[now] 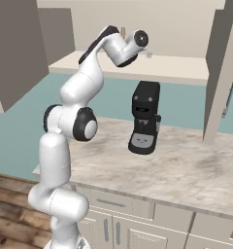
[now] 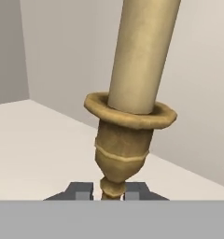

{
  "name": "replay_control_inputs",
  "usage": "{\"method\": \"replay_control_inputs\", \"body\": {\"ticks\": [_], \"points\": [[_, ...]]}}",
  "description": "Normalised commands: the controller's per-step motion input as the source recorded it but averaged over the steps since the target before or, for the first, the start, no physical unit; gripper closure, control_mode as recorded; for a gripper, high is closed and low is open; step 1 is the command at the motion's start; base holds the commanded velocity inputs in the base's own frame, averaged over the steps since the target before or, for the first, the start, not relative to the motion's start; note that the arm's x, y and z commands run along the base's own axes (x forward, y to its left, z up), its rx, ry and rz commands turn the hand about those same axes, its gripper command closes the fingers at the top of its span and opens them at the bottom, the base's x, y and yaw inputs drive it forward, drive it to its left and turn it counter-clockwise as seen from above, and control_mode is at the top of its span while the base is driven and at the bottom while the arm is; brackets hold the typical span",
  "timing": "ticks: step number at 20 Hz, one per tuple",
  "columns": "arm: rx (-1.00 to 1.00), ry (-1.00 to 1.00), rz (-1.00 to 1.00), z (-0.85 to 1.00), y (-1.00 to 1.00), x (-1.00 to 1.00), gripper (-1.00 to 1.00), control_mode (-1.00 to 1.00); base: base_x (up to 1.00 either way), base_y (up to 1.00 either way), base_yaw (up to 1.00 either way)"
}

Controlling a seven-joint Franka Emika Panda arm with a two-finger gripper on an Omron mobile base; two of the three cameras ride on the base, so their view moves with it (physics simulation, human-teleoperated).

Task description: Pick the candle and candle from the dining table and place them in the open cabinet. Close the cabinet after placing the objects.

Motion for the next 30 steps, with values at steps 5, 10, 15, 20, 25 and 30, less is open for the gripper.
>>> {"method": "replay_control_inputs", "body": {"ticks": [5, 10, 15, 20, 25, 30], "points": [[0.0, 0.01, 0.0, -0.2, 0.09, -0.07, -1.0, -1.0, 0.0, 0.0, 0.0], [0.03, -0.08, 0.02, -0.02, 0.0, -0.08, -1.0, -1.0, 0.0, 0.0, 0.0], [0.04, -0.09, 0.05, -0.02, 0.0, -0.06, -1.0, -1.0, 0.0, 0.0, 0.0], [0.01, -0.07, 0.01, 0.0, -0.01, -0.3, -1.0, -1.0, 0.0, 0.0, 0.0], [0.0, -0.02, 0.0, 0.2, -0.05, -0.45, -1.0, -1.0, 0.0, 0.0, 0.0], [0.0, 0.0, -0.02, 0.27, -0.06, -0.58, -1.0, -1.0, 0.0, 0.0, 0.0]]}}
